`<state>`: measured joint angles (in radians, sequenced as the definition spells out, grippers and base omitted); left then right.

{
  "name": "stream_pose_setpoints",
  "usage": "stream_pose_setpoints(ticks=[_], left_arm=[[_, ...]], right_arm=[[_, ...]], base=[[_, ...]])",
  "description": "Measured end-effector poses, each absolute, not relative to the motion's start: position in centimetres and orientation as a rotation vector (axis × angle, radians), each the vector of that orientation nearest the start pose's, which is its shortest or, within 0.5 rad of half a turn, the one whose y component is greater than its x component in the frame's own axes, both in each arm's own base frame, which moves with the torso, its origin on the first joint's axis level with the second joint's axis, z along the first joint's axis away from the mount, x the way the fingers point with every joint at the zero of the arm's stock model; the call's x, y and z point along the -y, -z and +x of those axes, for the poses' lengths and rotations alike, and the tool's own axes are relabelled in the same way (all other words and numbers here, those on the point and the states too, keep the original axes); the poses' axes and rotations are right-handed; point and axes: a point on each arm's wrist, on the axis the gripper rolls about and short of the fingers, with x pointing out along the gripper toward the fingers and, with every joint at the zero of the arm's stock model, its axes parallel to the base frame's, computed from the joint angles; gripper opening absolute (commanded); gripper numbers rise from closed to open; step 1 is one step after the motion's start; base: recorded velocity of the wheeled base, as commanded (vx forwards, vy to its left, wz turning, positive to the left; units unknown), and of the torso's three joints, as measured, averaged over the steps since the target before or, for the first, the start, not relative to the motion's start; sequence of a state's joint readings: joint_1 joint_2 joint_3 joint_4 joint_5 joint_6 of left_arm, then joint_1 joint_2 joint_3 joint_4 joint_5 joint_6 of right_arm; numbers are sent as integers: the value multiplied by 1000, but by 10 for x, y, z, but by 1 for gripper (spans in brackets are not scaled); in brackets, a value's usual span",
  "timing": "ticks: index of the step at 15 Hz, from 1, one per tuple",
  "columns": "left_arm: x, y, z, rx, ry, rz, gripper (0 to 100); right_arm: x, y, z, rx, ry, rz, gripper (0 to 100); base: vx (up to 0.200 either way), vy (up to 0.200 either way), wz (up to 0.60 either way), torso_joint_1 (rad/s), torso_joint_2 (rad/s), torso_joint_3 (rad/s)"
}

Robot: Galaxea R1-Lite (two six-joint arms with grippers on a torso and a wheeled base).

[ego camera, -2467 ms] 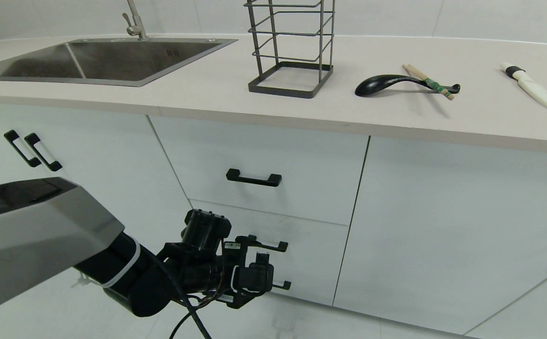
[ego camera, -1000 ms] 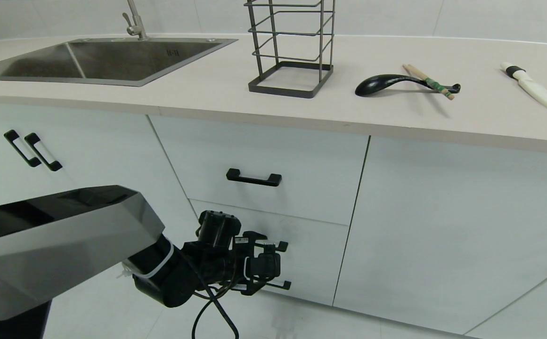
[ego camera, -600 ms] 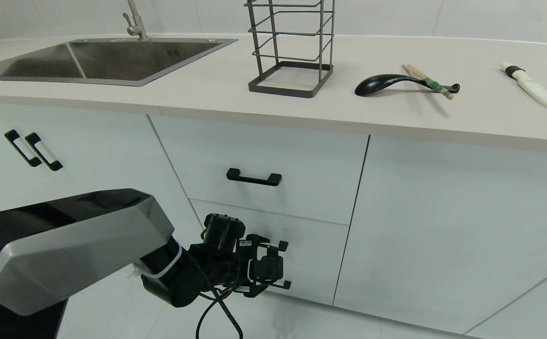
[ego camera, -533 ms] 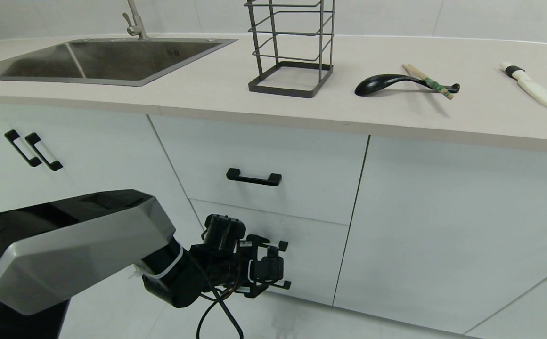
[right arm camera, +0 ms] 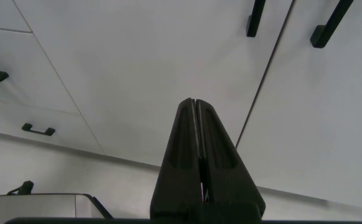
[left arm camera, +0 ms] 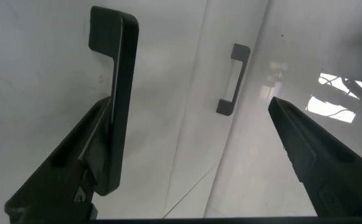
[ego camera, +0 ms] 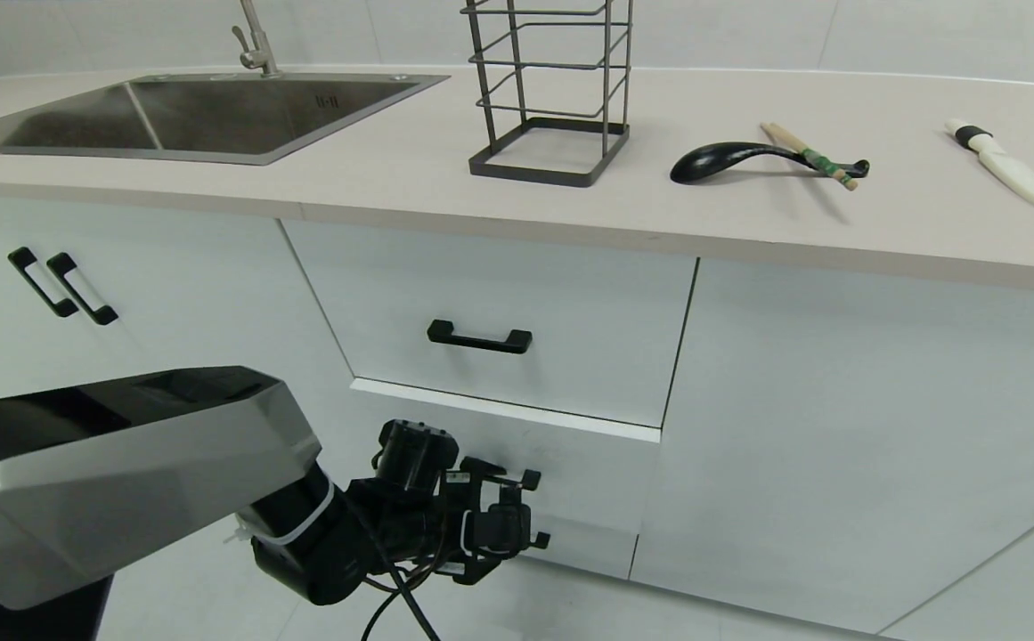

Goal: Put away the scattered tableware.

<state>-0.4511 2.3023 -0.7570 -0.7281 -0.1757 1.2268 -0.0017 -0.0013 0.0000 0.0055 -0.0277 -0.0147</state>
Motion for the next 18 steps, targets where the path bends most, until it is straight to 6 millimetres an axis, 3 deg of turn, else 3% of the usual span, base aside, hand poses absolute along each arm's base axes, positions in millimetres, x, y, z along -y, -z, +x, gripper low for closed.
stream_pose_setpoints(ticks=[8, 18], left_arm=[[148, 22, 297, -394, 1047, 1224, 100], [134, 5, 249, -438, 1106, 1233, 100]], right_arm=[[1, -75, -23, -4, 29, -15, 0], [1, -75, -23, -5, 29, -15, 0]], base=[[0, 0, 0, 0, 0, 0], [0, 0, 0, 0, 0, 0]])
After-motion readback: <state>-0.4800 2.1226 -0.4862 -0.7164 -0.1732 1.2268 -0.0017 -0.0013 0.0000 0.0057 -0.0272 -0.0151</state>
